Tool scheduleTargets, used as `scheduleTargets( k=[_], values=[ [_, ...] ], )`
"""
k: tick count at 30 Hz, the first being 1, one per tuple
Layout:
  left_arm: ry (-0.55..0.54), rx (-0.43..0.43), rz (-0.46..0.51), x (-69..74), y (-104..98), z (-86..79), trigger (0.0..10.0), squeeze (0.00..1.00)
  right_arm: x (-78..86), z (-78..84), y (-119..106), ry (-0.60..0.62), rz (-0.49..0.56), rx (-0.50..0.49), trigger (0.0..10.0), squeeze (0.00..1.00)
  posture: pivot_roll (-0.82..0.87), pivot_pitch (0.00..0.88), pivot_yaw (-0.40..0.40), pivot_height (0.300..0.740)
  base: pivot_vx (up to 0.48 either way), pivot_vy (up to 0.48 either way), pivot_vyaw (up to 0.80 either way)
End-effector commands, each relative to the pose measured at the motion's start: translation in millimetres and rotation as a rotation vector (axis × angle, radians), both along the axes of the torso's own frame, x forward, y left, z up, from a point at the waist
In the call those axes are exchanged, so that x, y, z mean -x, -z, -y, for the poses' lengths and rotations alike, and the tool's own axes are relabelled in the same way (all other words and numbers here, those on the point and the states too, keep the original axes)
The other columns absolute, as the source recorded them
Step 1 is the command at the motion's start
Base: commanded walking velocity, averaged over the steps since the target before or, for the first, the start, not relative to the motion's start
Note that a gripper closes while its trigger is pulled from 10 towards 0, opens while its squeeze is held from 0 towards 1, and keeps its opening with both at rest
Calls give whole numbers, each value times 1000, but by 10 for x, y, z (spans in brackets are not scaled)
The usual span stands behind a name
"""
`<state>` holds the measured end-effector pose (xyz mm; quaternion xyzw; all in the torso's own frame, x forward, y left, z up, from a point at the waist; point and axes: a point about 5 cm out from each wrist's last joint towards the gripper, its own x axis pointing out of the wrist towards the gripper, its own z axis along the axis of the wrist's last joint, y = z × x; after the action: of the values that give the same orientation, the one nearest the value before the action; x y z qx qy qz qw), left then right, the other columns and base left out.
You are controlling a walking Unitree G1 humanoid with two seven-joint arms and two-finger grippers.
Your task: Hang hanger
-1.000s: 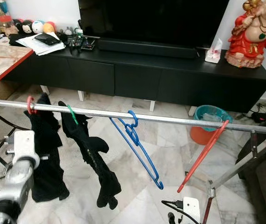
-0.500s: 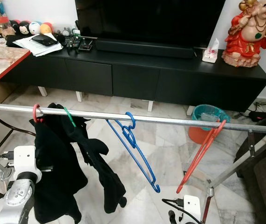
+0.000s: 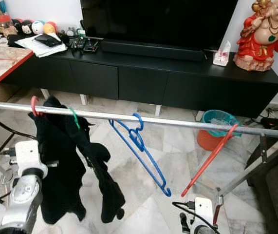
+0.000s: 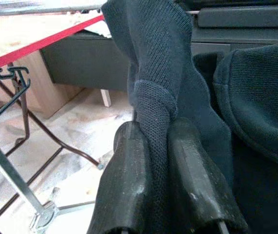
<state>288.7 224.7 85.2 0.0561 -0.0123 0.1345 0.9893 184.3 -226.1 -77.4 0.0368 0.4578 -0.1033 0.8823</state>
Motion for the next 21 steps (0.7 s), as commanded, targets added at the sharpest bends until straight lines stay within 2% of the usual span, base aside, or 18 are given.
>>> scheduleTargets(
  k=[1,5,9,10,14,21],
  values=[
    [30,-56,184,-144,-406,63,10000,0,-35,44,-29,41,23,5,10000,0,-120,0,-33,740,0,0,0],
    [64,-79,175,-112,-421,79,10000,0,-54,53,-40,75,32,6,10000,0,-128,0,-23,740,0,0,0],
    [79,-91,107,74,-255,29,10000,0,-118,64,-74,84,42,12,10000,0,-113,0,-33,740,0,0,0],
    [79,-91,107,74,-255,29,10000,0,-118,64,-74,84,42,12,10000,0,-113,0,-33,740,0,0,0],
    [55,-104,70,255,-140,-40,10000,0,-198,80,-121,90,60,19,10000,0,-101,0,-46,740,0,0,0],
    [38,-114,57,455,-126,-41,10000,0,-282,113,-176,98,73,35,10000,0,-73,0,-73,740,0,0,0]
  ],
)
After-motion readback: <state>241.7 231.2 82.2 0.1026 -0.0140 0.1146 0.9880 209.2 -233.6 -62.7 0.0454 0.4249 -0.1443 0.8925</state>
